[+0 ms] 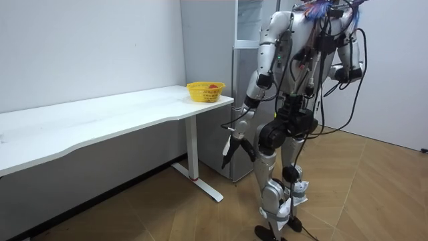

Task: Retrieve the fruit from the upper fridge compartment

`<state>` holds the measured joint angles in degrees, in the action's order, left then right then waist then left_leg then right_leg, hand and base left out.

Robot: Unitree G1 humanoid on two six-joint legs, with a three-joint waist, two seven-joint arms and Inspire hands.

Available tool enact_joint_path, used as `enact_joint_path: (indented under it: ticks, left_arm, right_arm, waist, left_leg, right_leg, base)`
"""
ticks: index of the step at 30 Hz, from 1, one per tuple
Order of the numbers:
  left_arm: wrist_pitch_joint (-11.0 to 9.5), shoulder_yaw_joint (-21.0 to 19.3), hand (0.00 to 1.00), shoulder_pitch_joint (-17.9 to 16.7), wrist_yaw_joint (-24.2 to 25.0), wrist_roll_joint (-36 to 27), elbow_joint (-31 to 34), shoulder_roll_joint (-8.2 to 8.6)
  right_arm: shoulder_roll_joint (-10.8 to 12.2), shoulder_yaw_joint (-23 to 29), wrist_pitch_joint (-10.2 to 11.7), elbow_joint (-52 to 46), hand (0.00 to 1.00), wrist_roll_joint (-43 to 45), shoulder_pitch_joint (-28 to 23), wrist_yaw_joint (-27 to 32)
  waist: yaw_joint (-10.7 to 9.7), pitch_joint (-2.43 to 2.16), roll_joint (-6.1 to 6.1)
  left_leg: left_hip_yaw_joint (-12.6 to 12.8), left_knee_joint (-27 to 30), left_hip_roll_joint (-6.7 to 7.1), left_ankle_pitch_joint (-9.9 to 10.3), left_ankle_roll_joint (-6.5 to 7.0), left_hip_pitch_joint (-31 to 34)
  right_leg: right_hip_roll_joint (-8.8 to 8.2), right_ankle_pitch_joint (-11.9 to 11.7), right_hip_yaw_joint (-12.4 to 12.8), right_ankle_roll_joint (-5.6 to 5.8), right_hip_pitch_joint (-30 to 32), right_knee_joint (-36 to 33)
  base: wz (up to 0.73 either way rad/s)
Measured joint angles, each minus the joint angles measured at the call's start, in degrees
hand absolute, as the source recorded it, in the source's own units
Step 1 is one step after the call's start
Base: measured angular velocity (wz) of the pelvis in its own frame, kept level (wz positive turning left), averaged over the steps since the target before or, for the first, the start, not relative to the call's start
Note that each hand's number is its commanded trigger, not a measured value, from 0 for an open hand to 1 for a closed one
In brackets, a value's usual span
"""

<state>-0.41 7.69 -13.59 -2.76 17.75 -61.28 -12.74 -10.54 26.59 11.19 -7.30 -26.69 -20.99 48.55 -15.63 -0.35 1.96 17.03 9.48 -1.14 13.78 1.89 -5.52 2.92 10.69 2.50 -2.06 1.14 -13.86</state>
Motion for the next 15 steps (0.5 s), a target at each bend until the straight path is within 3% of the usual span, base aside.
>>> enact_joint_path:
  ticks: [8,15]
  left_arm:
    - [0.1,-5.5,0.00,-2.3,-0.1,0.6,5.0,0.09]
    - [0.1,-8.4,0.00,-2.4,-0.1,0.7,6.9,0.15]
  right_arm:
    - [-3.1,9.5,0.0,0.4,0.00,-0.1,3.3,5.6]
    - [-3.2,14.1,0.0,0.4,0.00,0.1,6.0,5.8]
  waist:
    - [-0.1,0.12,1.40]
    - [-0.5,0.01,2.42]
  left_leg:
    - [0.0,0.0,0.12,0.0,-0.03,0.3]
    - [-0.5,-0.1,0.14,0.0,-0.04,0.3]
  right_leg:
    - [0.03,0.0,-0.2,-0.06,0.0,0.2]
    - [-0.18,0.0,-1.2,-0.12,-0.2,0.8]
  base:
    - [0.02]
    - [0.03]
